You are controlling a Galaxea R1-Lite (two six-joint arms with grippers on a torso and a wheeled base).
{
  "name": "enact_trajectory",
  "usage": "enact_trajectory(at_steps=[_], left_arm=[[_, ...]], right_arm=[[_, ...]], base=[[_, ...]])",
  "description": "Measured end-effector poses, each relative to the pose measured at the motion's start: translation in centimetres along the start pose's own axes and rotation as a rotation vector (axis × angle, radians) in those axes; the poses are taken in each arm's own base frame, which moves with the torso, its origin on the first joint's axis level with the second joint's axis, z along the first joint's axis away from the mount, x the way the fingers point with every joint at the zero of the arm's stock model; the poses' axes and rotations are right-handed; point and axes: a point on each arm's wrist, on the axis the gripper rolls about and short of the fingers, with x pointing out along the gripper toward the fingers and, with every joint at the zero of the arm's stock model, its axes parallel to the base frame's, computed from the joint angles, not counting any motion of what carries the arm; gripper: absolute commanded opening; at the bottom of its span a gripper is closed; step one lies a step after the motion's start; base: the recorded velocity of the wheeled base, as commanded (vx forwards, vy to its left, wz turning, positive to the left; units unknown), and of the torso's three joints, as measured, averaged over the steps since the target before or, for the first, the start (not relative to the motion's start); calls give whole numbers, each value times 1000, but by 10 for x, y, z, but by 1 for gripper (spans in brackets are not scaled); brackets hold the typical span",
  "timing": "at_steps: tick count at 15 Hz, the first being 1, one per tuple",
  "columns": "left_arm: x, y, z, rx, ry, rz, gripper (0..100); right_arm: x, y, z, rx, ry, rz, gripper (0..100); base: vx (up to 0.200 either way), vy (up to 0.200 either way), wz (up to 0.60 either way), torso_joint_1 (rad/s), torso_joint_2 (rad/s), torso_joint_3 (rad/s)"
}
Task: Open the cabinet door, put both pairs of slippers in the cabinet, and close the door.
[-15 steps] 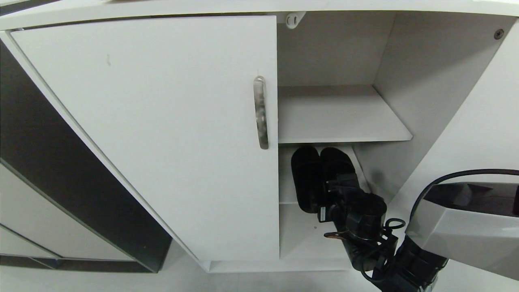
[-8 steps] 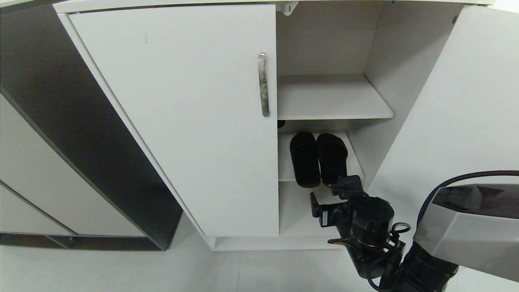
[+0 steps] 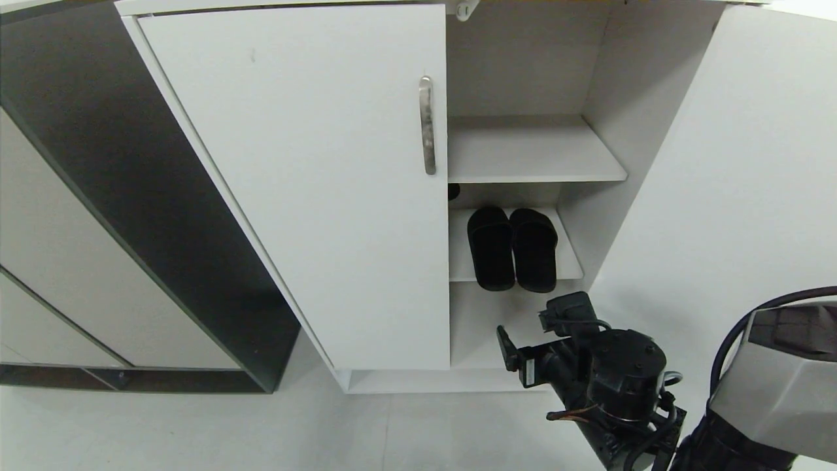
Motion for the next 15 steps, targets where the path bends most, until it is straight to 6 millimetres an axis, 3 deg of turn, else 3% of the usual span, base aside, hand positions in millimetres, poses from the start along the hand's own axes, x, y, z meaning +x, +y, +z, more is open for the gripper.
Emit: enact_trajectory(at_steps=[9, 15], left_arm=[[0, 0, 0, 1, 0, 1, 0], [0, 0, 0, 1, 0, 1, 0]], right_arm=[[-8, -1, 0, -10, 10, 36, 100], [-25, -3, -3, -29, 43, 146, 100]], base=[[0, 0, 0, 2, 4, 159], [0, 0, 0, 0, 3, 203]])
